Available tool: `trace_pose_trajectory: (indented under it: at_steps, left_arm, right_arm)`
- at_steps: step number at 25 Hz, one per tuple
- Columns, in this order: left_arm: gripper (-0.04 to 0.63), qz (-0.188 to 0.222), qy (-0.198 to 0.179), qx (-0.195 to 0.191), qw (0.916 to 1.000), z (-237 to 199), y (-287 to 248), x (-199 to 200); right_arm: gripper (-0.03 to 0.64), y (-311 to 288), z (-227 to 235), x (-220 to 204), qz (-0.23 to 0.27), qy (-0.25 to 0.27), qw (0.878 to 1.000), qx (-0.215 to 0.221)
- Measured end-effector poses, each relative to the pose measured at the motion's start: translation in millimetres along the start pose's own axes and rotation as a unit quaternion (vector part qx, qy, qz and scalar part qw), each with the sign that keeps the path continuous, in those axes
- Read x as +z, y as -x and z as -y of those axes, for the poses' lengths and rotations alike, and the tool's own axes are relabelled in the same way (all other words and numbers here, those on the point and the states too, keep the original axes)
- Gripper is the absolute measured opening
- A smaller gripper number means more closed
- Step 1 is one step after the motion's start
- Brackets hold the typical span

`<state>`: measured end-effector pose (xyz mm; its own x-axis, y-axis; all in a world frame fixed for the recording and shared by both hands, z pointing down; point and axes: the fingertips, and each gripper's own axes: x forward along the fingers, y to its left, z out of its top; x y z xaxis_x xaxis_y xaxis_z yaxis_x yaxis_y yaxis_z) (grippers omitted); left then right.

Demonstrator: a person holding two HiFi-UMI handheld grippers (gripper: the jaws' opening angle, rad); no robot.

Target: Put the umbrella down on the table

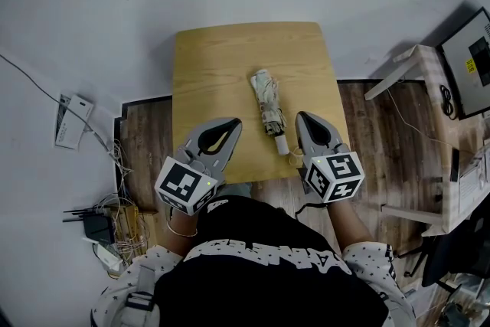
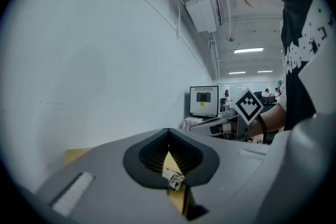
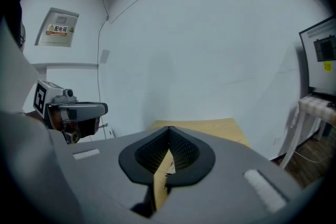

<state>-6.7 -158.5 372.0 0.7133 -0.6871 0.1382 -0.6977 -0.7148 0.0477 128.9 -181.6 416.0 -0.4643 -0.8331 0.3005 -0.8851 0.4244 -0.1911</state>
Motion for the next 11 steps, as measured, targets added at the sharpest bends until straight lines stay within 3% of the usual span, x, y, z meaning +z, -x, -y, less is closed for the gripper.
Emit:
trace_pose_trajectory:
  at_steps: [11]
  left_arm:
    - [-0.003, -0.005, 0.004, -0.002, 1.0000, -8.1, -6.9, -3.9]
  right_arm:
    - [0.012, -9.8, 3.1, -3.1, -0.010, -0.001, 1.000, 0.001]
